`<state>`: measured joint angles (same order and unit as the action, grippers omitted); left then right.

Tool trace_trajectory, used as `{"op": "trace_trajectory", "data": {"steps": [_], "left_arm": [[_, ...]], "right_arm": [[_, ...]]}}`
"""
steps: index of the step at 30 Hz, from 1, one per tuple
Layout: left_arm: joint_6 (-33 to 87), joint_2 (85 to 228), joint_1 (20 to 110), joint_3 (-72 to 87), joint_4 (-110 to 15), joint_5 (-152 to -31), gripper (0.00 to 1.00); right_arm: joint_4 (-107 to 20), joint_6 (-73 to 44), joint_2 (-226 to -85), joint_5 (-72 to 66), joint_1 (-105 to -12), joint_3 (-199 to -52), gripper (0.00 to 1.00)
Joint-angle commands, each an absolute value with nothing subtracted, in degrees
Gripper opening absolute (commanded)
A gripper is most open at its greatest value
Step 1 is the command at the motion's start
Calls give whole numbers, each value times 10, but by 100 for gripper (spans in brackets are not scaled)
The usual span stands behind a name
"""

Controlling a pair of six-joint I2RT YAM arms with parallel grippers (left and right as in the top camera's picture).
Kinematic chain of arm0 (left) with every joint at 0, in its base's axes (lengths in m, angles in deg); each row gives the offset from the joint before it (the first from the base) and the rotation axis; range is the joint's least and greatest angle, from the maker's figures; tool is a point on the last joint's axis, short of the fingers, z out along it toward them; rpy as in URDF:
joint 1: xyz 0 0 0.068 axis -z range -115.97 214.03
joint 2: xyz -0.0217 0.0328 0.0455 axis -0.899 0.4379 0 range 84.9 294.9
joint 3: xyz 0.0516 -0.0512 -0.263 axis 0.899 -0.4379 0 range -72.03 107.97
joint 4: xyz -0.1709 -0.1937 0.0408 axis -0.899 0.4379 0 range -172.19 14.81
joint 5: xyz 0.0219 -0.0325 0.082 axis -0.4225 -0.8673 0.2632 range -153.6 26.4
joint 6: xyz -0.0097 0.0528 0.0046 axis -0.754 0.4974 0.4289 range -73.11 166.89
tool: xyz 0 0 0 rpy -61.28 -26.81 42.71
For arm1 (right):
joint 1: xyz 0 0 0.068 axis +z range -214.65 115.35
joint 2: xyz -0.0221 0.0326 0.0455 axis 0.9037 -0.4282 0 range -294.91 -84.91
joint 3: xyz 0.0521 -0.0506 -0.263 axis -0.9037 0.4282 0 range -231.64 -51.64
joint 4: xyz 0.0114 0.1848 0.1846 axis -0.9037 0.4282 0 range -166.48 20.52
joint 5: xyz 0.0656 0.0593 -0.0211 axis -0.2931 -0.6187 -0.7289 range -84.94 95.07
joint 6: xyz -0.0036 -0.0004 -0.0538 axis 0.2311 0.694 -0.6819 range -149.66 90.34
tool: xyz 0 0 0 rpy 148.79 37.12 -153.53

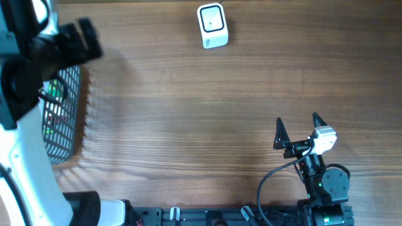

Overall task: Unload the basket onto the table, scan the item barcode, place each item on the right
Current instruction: 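Move the left gripper over the basket and lower toward the green-capped jar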

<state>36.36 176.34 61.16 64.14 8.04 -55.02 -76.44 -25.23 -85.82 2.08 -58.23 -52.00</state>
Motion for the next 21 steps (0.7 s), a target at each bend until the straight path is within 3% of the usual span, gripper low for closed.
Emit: {"op": "trace_trajectory", "data": {"steps": [1,5,10,16,21], "left_arm": [[330,1773,527,657,65,-458,100],[388,1792,376,656,65,-462,100],[387,1825,292,628,87,-501,100],[410,1857,256,513,77,-514,100],[572,1868,255,377,7,-660,100]], "right_arm": [[-766,-250,-855,20,-585,-519,100],[-766,-250,-855,20,-585,-519,100],[-766,-250,-855,20,-585,-519,100],[-766,-250,-855,20,-585,-519,100],[-766,-250,-855,20,-585,-519,100]]}}
